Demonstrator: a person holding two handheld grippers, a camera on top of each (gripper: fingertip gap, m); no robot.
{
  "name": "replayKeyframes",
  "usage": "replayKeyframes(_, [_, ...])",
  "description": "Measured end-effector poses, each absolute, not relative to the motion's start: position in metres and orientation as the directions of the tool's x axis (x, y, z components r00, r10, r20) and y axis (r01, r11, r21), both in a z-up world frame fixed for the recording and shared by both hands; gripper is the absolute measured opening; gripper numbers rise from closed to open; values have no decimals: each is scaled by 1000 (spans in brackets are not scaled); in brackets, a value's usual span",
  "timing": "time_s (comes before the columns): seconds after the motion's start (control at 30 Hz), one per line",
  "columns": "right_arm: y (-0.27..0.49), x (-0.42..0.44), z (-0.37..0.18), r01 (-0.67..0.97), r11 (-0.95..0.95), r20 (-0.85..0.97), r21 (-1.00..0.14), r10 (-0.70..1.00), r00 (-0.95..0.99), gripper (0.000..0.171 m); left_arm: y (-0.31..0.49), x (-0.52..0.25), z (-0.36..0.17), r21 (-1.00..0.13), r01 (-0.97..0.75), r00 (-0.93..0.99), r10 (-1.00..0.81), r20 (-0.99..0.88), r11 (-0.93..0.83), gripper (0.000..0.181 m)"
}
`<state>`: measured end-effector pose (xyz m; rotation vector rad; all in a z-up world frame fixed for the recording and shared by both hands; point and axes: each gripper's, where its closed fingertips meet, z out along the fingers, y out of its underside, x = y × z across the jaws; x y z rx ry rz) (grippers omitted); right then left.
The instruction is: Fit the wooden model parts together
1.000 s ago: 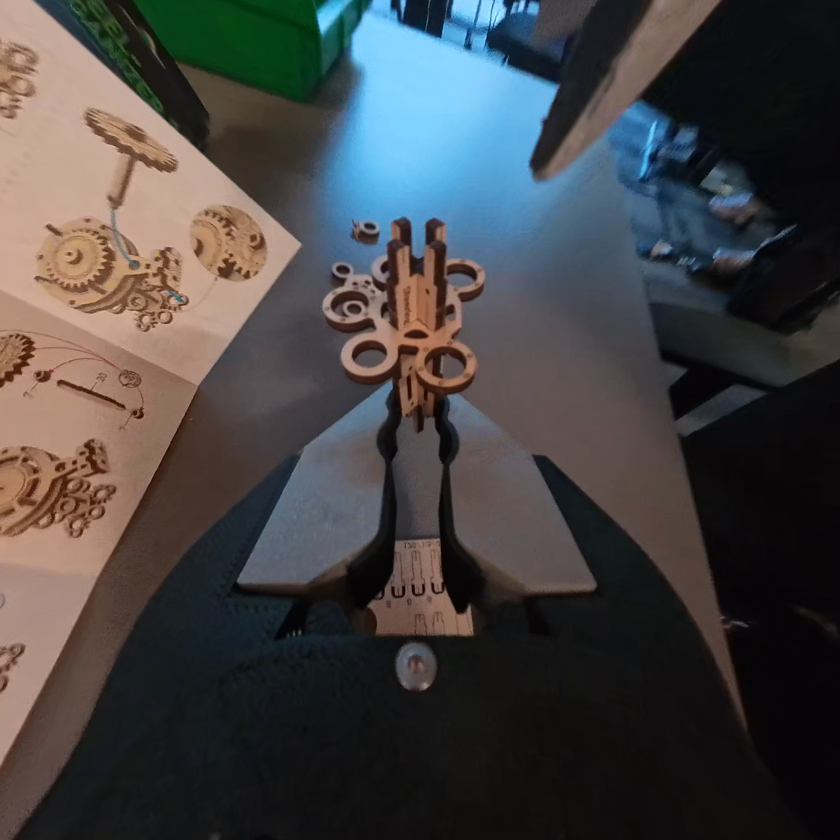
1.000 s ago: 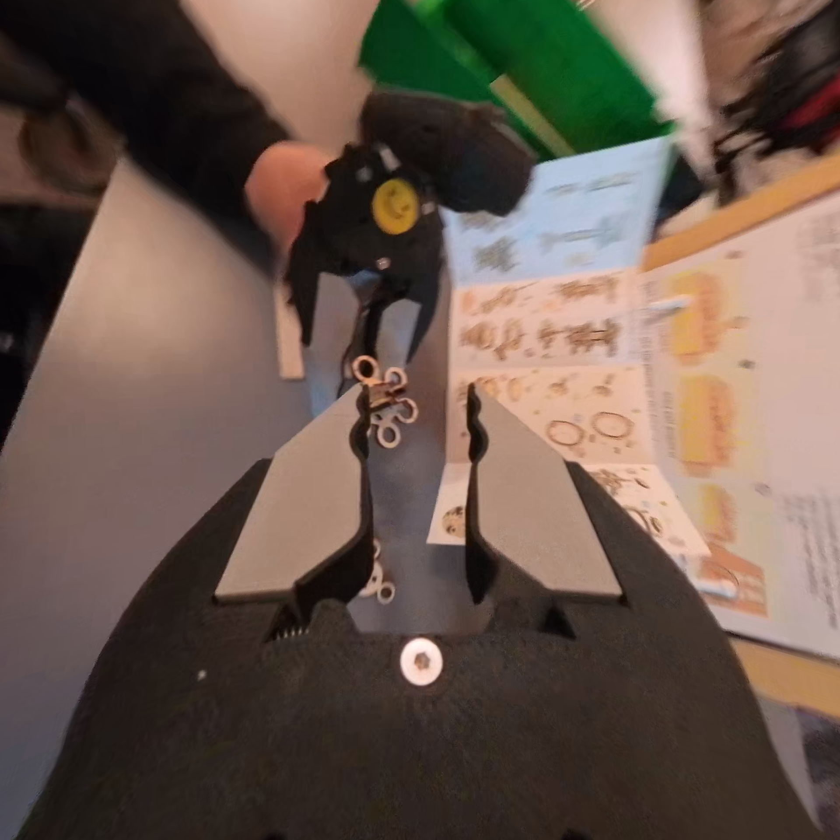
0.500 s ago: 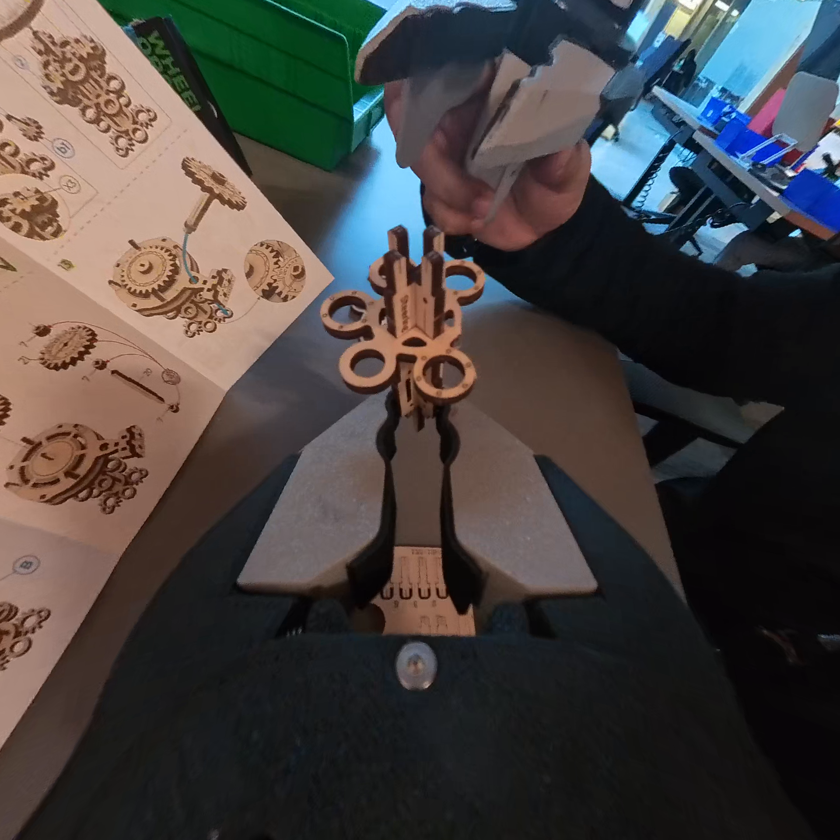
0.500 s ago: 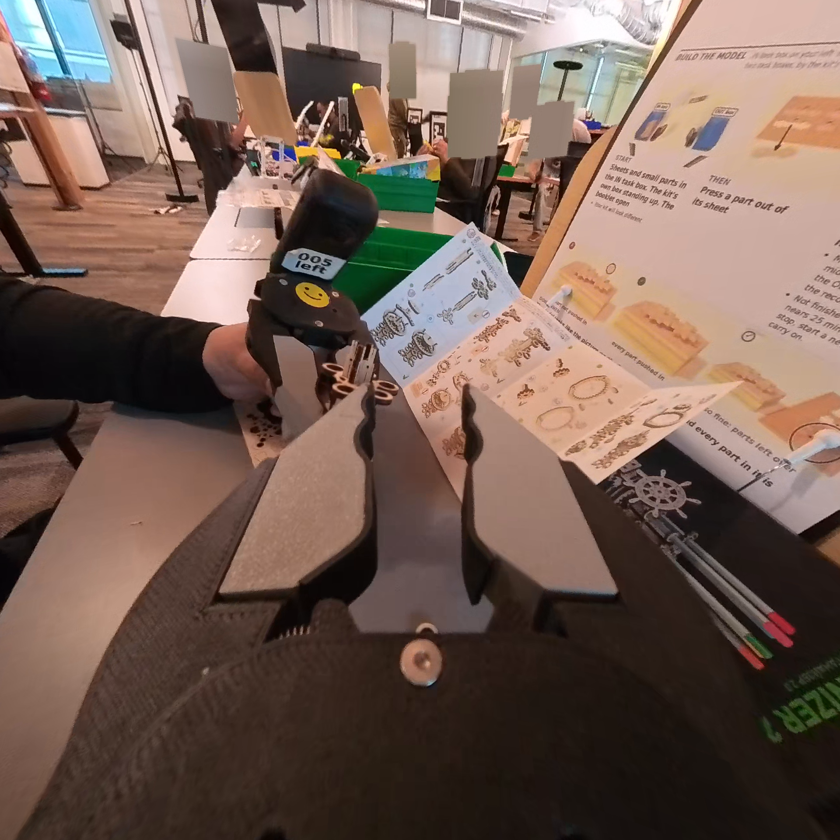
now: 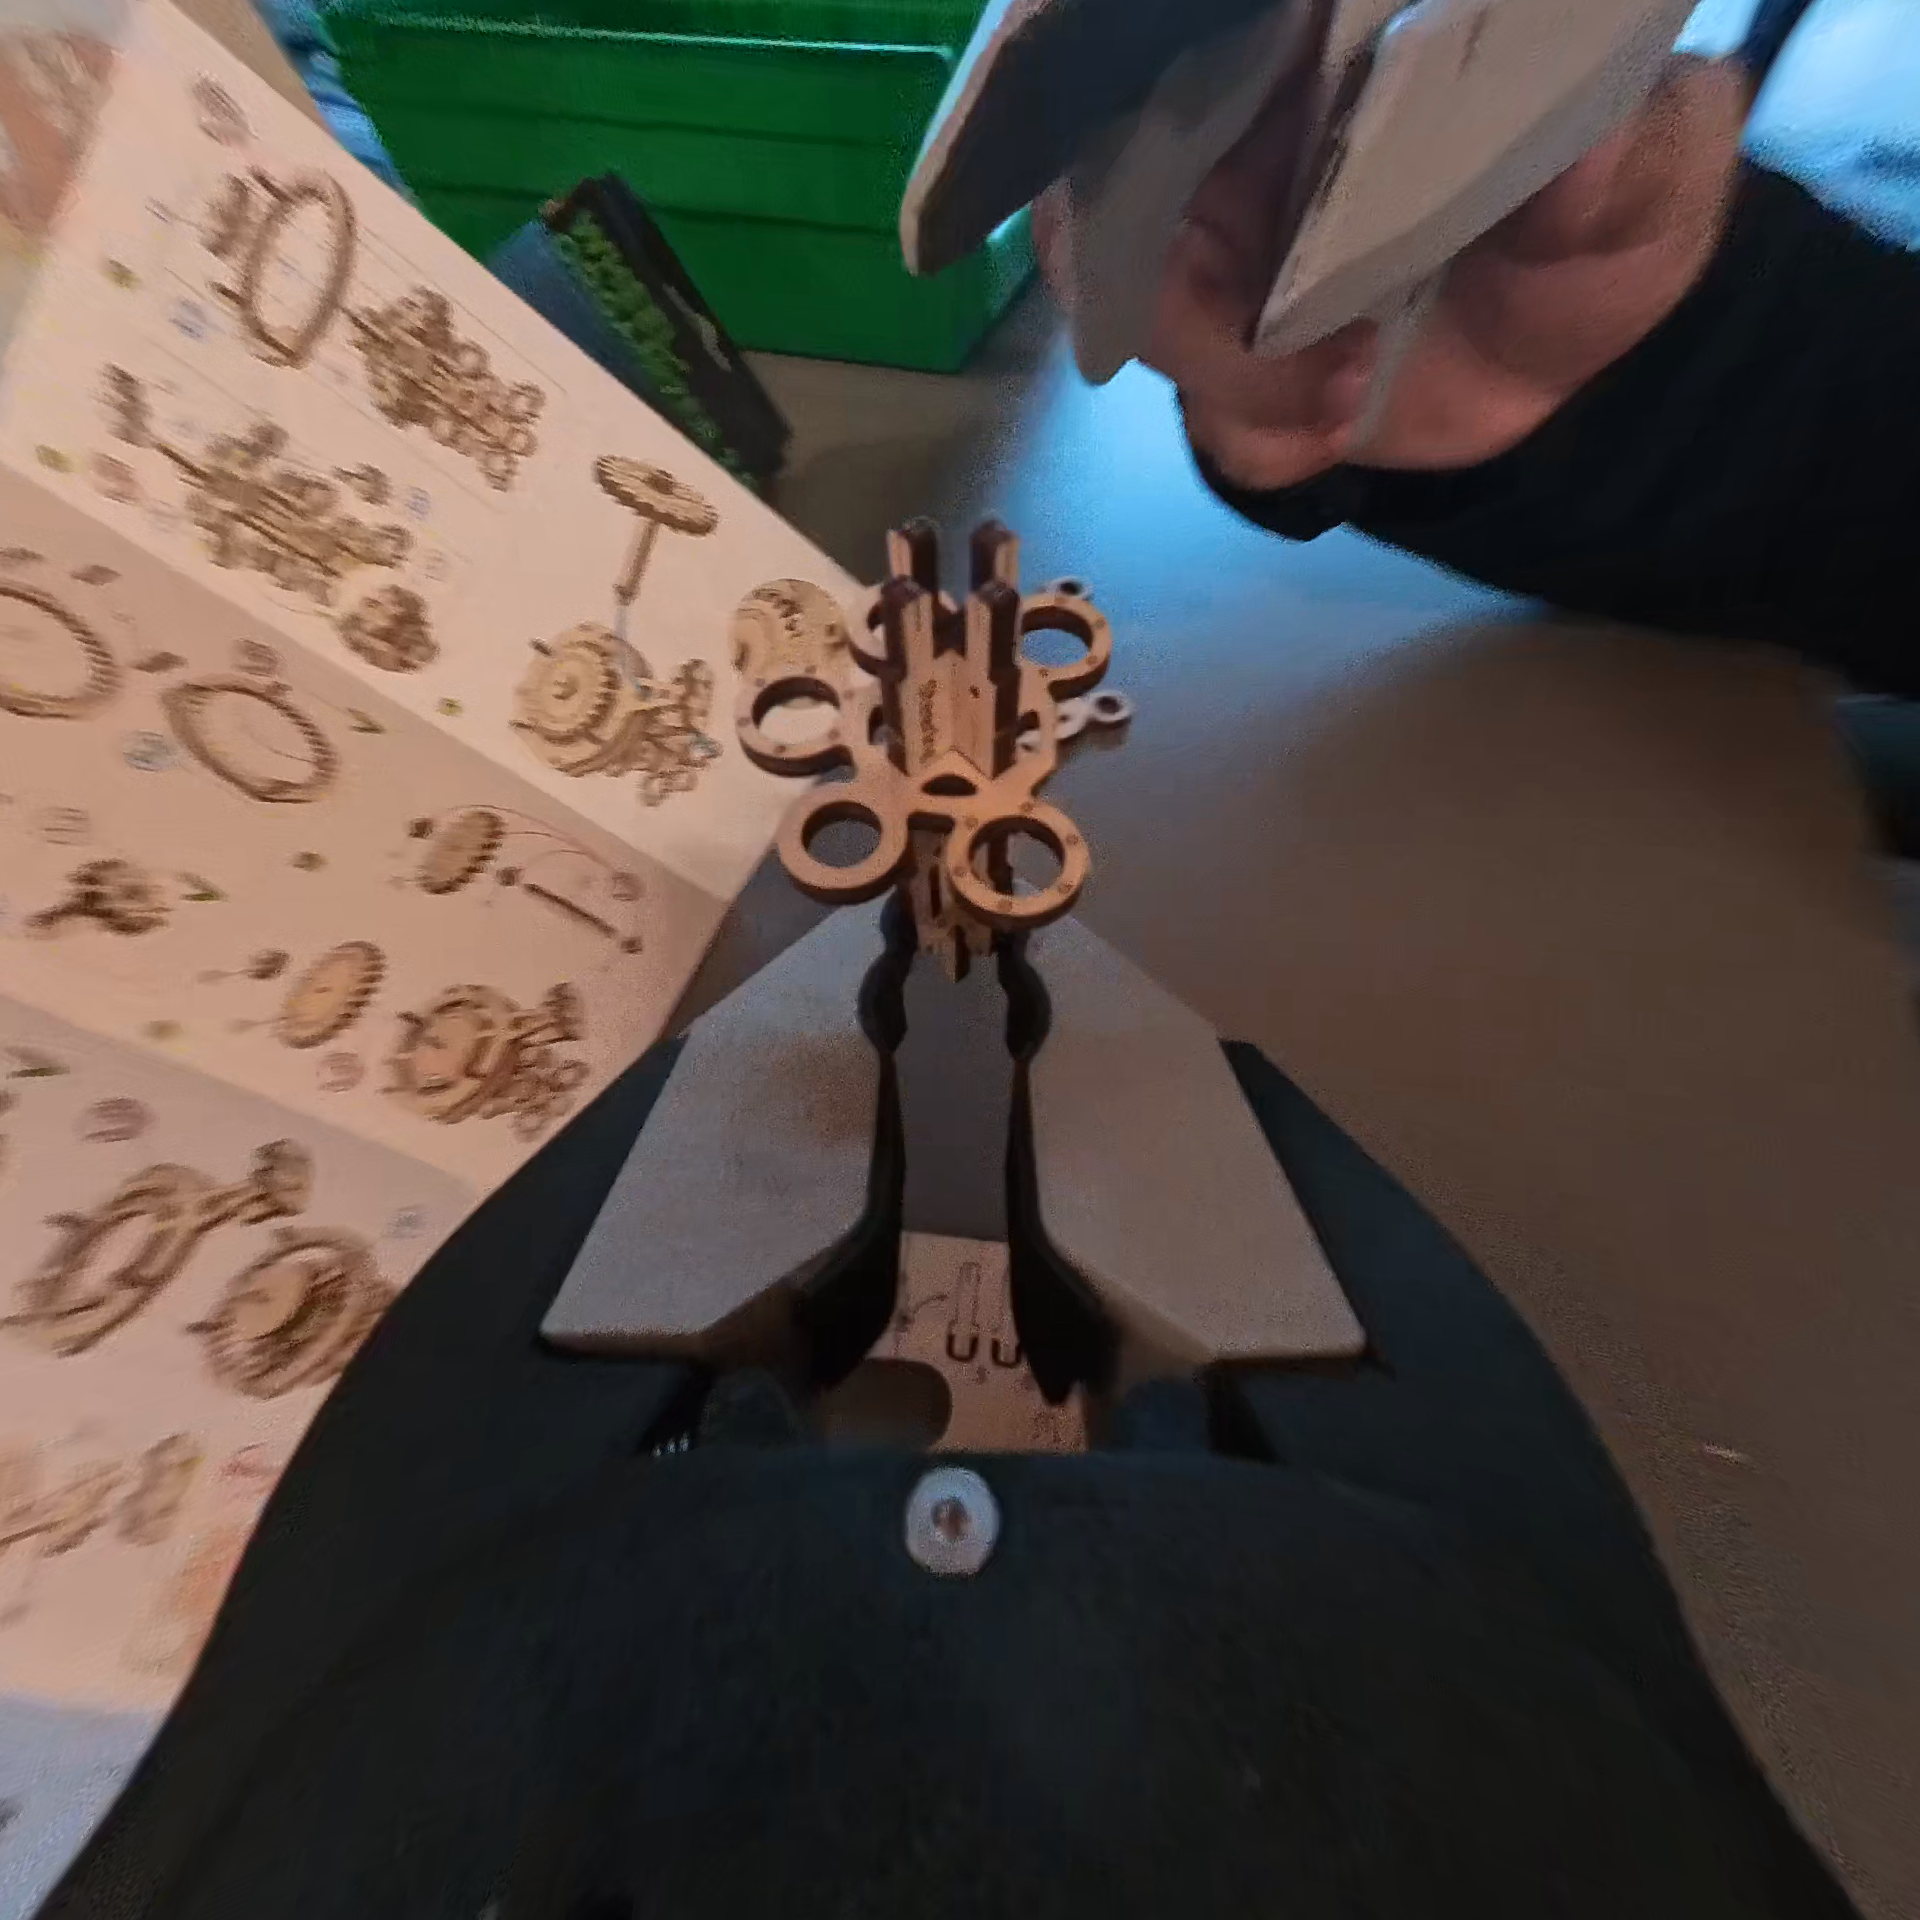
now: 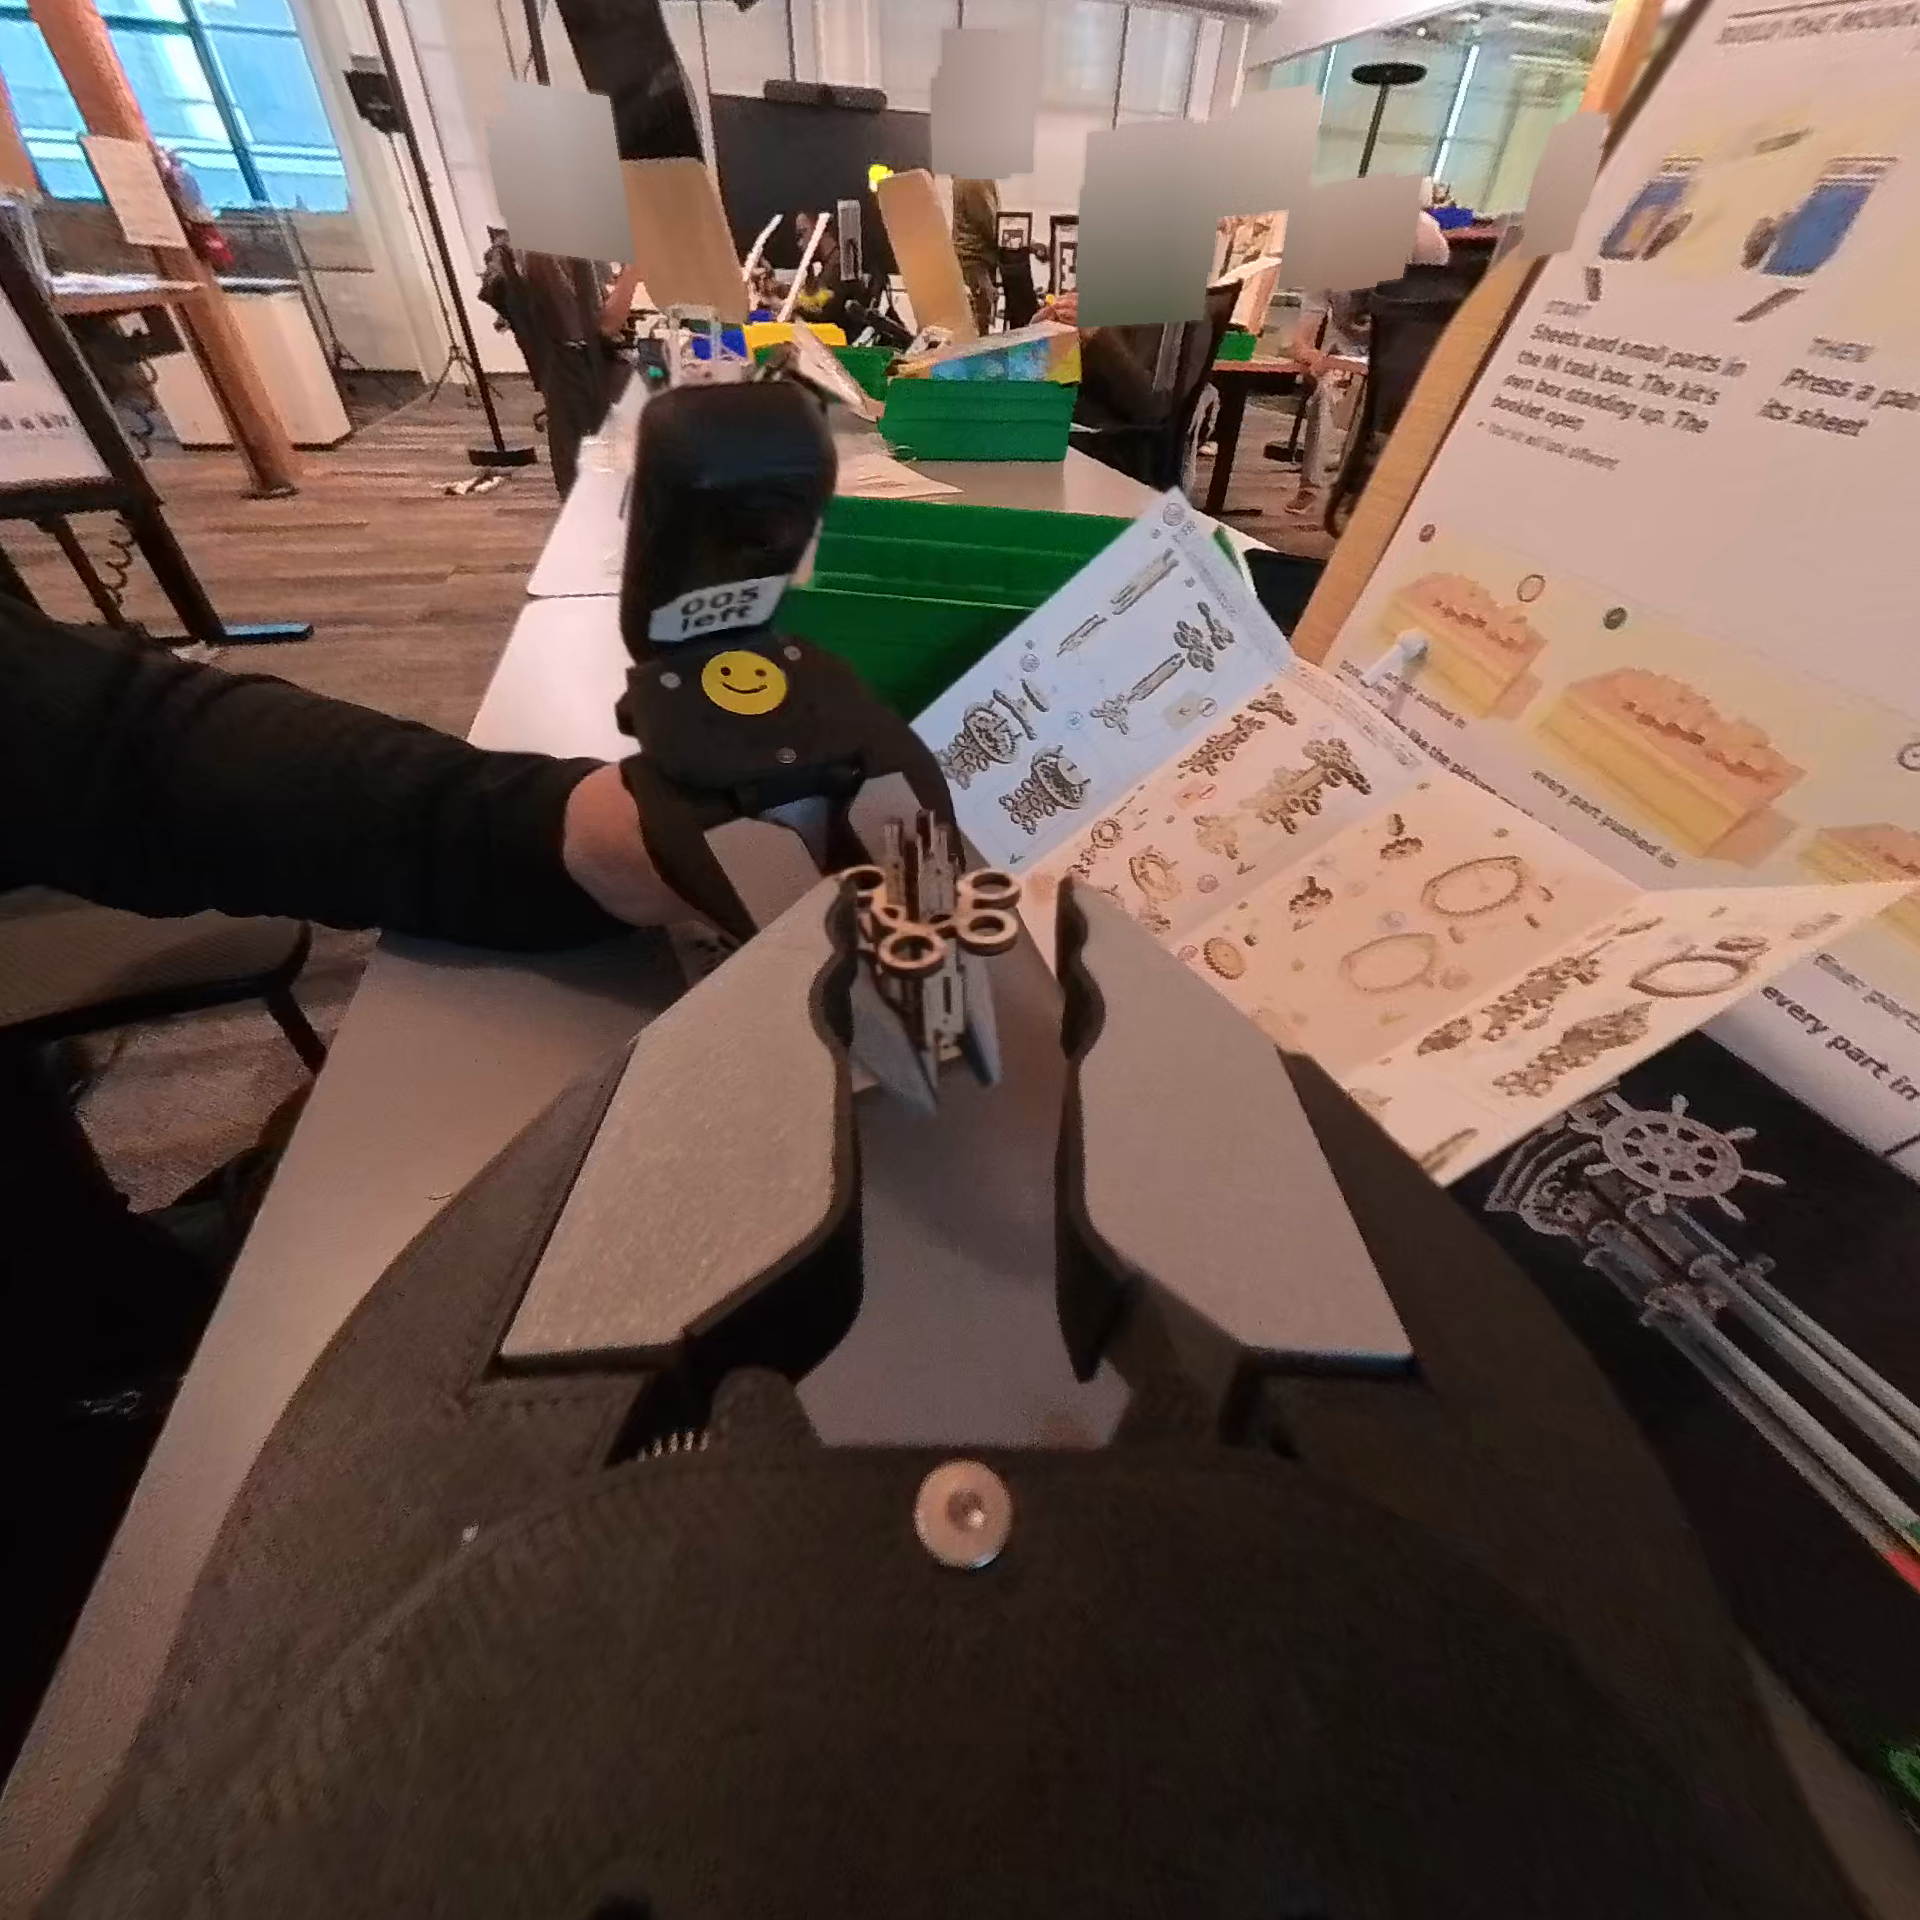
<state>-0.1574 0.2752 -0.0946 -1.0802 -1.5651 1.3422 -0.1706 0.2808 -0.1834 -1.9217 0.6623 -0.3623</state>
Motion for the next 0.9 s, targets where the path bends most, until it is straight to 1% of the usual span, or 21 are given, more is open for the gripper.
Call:
replayKeyframes(0.07, [271,-158,-97,119,95,51,-988,943,-328,34,285,-177,-186,-876,-396,814,-547,-196,-275,13])
replayKeyframes(0.13, [268,-161,-101,142,126,75,-982,944,-320,33,287,-177,-189,-850,-462,805,-522,-283,-252,12])
replayKeyframes(0.27, [266,-167,-116,202,226,161,-953,942,-294,32,288,-176,-193,-842,-456,813,-520,-263,-289,12])
replayKeyframes(0.37, [265,-168,-118,204,273,209,-940,935,-285,30,286,-174,-193,-850,-439,809,-539,-232,-293,12])
replayKeyframes(0.63, [268,-163,-101,140,194,149,-971,948,-282,29,282,-166,-196,-838,-466,783,-573,-242,-283,13])
replayKeyframes(0.77, [267,-162,-96,118,177,137,-977,949,-283,29,283,-166,-188,-859,-441,802,-544,-248,-259,12])
replayKeyframes(0.9, [263,-163,-97,127,180,137,-976,947,-289,29,287,-175,-181,-854,-458,821,-485,-301,-246,13])
